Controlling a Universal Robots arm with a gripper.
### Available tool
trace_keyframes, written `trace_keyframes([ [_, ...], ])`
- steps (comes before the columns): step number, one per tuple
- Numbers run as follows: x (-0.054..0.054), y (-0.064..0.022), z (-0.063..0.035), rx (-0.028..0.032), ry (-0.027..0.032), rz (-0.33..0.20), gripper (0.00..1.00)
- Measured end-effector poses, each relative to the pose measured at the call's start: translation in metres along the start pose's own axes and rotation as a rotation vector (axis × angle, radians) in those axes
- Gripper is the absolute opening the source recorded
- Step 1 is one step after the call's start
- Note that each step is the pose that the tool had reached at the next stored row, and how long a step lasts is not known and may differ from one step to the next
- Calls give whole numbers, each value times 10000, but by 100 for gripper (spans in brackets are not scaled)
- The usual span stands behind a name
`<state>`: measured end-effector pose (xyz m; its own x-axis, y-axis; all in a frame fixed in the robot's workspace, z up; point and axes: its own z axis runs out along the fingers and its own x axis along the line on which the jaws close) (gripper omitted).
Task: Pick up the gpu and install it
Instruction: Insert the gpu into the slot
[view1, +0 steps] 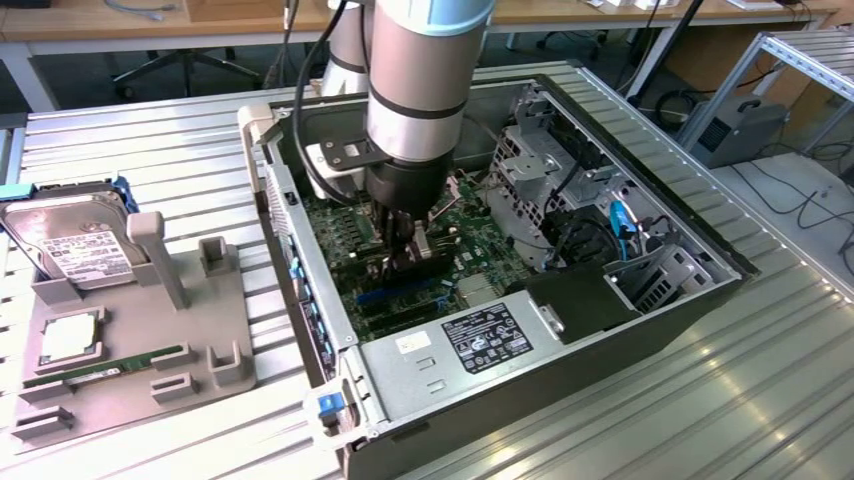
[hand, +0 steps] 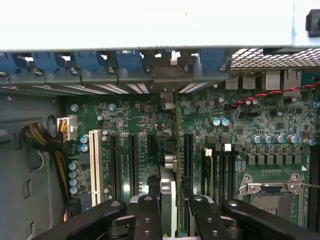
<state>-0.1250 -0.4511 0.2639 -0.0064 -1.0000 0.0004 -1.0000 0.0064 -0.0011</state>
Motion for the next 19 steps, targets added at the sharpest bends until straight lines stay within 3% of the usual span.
trace_keyframes([
  [19,1,0,41,0,-8,-6,27],
])
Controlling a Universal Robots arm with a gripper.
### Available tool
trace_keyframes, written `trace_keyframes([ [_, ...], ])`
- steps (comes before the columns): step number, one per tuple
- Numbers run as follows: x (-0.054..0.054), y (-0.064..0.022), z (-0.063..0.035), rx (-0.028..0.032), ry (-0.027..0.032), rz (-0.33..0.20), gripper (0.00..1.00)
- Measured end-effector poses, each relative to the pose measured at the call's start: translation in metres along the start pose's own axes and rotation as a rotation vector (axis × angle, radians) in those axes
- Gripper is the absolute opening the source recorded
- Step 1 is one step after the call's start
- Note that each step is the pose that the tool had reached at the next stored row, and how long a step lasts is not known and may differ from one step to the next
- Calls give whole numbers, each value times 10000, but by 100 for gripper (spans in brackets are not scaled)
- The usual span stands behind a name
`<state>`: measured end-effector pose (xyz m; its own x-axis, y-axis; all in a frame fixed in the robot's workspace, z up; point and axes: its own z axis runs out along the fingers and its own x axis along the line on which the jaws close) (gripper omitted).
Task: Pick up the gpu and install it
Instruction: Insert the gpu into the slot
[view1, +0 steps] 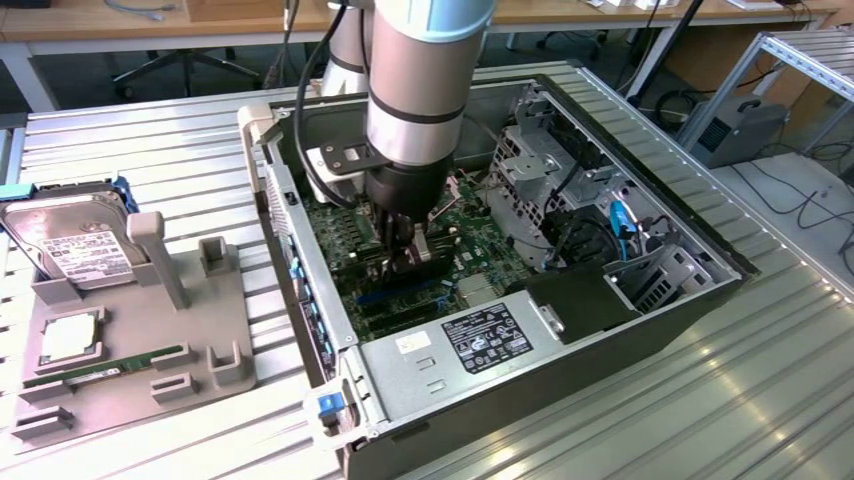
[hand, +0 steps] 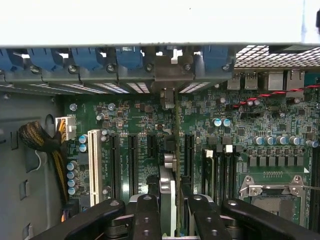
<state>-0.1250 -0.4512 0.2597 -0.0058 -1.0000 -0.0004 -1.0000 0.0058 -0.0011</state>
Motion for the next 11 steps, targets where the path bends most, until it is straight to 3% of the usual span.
trace_keyframes([
  [11,1,0,26,0,0,0,27],
])
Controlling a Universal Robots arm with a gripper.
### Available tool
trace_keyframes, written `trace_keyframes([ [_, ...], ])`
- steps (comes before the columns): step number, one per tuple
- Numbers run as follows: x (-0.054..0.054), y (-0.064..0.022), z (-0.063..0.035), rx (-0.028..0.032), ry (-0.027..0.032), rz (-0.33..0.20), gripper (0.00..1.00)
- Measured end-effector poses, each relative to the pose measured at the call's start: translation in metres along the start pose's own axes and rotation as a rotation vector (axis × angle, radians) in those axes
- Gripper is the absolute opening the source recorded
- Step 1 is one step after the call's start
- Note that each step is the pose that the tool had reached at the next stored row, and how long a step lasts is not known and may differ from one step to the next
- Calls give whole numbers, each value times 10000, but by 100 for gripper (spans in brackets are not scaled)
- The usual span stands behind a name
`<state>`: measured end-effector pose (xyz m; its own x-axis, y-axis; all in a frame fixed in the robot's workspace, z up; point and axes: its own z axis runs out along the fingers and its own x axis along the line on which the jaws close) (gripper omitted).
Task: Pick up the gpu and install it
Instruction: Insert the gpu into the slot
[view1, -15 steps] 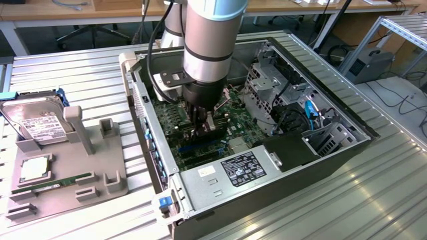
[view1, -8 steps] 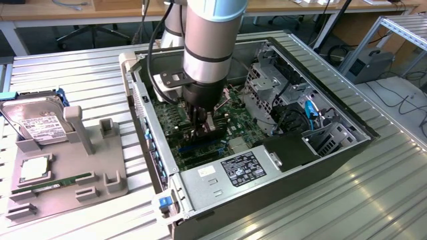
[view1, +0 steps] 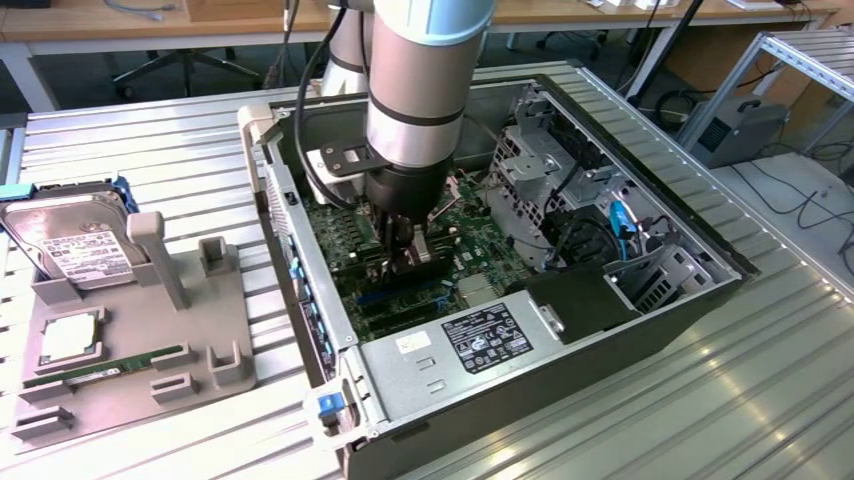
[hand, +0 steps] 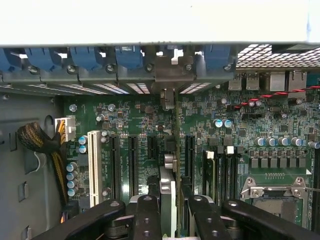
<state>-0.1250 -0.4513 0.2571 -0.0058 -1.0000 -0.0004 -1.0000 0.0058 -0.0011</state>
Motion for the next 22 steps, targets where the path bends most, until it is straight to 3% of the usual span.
trace_keyframes([
  [5,-1,-1,3,4,-8,0,28],
  [7,0,0,2,2,-3,0,40],
  [11,0,0,-12,-2,4,0,40],
  [18,-45,0,-248,1,27,-1,40],
  [22,-71,-1,-286,0,42,-1,40],
])
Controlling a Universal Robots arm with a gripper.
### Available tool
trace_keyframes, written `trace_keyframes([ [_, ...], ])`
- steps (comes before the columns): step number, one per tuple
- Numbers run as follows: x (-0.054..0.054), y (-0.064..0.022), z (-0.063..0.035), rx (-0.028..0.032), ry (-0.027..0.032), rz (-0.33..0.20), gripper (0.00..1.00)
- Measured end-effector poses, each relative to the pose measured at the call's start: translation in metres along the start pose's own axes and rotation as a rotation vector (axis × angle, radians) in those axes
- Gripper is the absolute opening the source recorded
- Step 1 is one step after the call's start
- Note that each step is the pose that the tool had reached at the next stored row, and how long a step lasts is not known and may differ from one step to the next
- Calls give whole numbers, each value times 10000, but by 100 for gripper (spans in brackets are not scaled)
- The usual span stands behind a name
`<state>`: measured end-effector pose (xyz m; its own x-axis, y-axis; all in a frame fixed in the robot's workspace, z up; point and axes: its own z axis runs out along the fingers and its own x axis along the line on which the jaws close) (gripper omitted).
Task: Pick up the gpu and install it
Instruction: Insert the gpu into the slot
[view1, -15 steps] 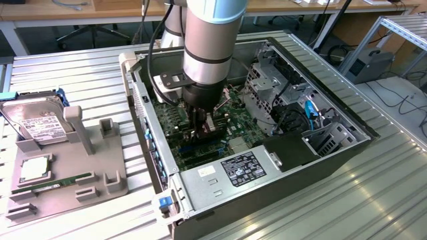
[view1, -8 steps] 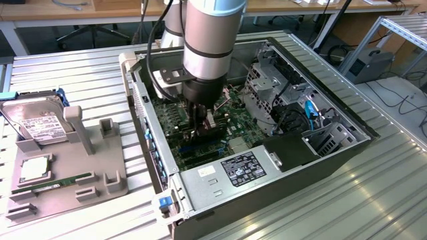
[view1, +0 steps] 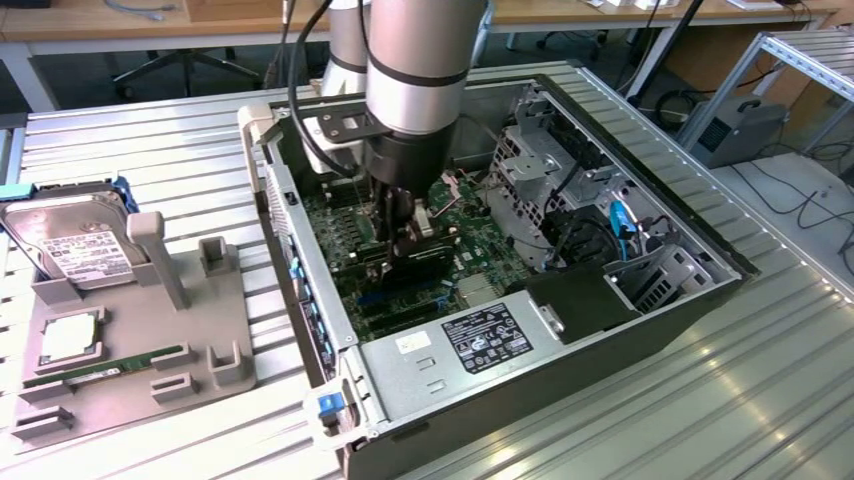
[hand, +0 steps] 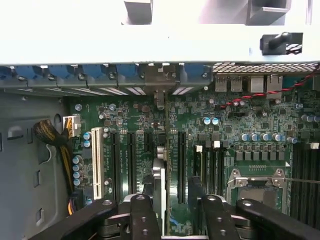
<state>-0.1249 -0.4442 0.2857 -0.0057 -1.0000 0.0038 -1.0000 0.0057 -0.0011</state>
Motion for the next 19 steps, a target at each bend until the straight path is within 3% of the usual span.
trace_keyframes([
  [2,-10,-5,0,-10,0,-1,39],
  [5,-13,-29,0,-47,1,-7,26],
  [7,-13,-63,0,-93,1,-25,14],
  [9,-14,-103,0,-147,1,-43,11],
  [16,-15,-256,0,-336,2,-112,11],
  [19,-14,-282,0,-362,2,-126,11],
])
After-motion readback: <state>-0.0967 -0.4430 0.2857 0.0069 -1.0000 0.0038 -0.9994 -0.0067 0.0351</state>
